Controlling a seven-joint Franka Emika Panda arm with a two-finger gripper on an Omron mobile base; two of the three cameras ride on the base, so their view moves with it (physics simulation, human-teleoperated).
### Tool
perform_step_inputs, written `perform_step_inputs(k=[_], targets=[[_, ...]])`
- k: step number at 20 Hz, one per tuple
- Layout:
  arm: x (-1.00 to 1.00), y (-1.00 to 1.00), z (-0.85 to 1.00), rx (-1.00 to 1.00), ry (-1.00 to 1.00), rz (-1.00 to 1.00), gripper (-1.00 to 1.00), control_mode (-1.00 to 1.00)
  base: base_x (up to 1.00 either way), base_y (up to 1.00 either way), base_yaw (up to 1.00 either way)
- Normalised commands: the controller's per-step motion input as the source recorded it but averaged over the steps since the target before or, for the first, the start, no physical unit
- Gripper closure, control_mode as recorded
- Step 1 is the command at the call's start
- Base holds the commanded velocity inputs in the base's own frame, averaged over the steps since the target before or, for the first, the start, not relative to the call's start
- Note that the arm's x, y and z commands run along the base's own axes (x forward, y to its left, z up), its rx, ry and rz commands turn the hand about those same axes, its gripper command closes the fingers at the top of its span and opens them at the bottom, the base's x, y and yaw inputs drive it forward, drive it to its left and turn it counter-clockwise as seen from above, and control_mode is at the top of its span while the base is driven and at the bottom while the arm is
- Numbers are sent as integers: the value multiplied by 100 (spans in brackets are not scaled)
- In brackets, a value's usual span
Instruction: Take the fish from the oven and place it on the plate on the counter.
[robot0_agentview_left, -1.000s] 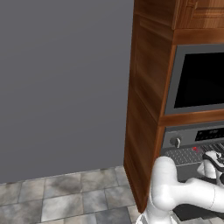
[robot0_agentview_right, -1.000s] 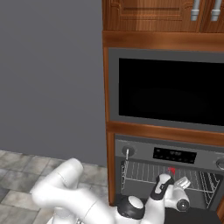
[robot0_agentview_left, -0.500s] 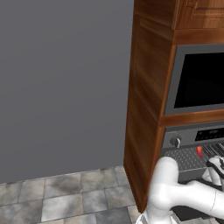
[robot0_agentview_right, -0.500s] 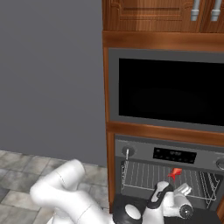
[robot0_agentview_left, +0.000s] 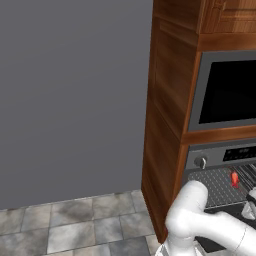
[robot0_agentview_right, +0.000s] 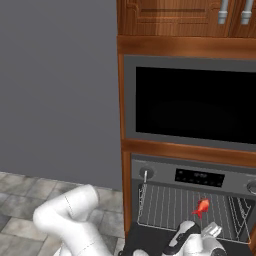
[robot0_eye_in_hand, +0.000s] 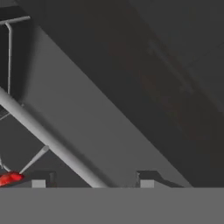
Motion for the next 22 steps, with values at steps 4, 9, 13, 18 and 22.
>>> perform_step_inputs(k=[4, 9, 13, 18, 22], targets=[[-93, 0, -42, 5, 8, 6, 100, -100, 0, 0, 0], [-98, 0, -42, 6, 8, 6, 100, -100, 0, 0, 0], [-100, 0, -42, 6, 7, 6, 100, -100, 0, 0, 0], [-100, 0, -42, 5, 7, 6, 100, -100, 0, 0, 0], [-89, 24, 9, 0, -3, 10, 100, -100, 0, 0, 0]])
